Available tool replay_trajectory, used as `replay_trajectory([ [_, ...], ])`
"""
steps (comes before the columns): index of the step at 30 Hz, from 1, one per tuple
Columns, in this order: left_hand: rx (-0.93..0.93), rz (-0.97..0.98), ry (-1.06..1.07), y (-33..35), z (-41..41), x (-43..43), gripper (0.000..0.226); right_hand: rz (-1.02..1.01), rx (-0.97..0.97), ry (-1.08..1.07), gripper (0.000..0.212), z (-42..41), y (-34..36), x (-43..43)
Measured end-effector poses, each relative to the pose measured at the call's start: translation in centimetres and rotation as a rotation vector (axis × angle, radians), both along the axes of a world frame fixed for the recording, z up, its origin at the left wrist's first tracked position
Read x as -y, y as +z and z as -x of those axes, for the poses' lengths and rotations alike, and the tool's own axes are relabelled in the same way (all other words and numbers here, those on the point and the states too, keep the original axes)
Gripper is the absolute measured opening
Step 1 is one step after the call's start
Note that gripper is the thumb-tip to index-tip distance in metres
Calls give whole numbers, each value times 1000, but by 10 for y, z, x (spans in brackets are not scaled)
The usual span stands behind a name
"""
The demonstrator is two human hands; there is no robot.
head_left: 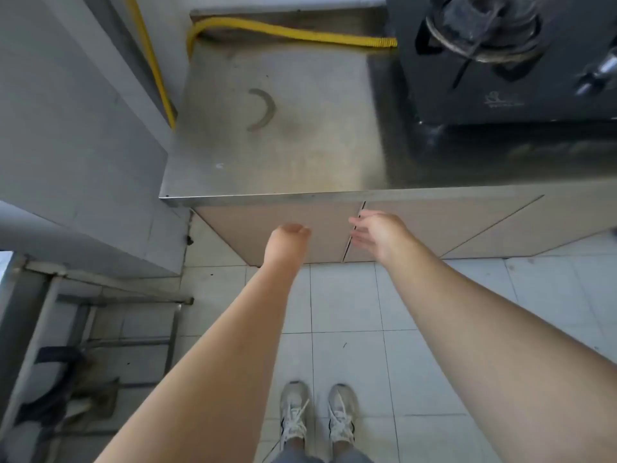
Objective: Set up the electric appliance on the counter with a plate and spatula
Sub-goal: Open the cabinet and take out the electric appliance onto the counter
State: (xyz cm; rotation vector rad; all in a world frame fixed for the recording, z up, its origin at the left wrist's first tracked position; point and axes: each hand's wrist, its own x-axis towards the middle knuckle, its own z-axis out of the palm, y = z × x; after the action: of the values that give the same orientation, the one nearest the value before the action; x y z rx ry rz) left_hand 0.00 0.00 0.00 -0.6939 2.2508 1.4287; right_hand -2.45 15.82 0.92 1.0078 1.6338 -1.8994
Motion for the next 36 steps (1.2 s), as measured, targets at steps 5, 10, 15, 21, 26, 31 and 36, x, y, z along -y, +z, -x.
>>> replay_trajectory([
  [5, 23, -31, -6, -23, 30, -11, 29, 71, -7, -137, 48, 32, -19, 7],
  [10, 59, -43, -3, -40, 43, -14, 32, 184, 25, -267, 55, 50, -35, 9],
  [15, 65, -67, 28, -44, 47, -12, 33, 318, -5, -398, 51, 50, -38, 7],
  [21, 61, -27, 26, -41, 41, -15, 32, 316, 21, -337, 9, 32, -37, 3],
  [26, 64, -12, 86, -37, 30, -20, 26, 164, 151, -239, 18, 6, -38, 4],
  [31, 136, -80, 299, -43, 6, -23, 25, 48, 336, -68, 17, -30, -39, 8],
  [36, 211, -115, 444, -46, -22, -21, 28, -82, 441, 445, 28, -66, -29, -5],
])
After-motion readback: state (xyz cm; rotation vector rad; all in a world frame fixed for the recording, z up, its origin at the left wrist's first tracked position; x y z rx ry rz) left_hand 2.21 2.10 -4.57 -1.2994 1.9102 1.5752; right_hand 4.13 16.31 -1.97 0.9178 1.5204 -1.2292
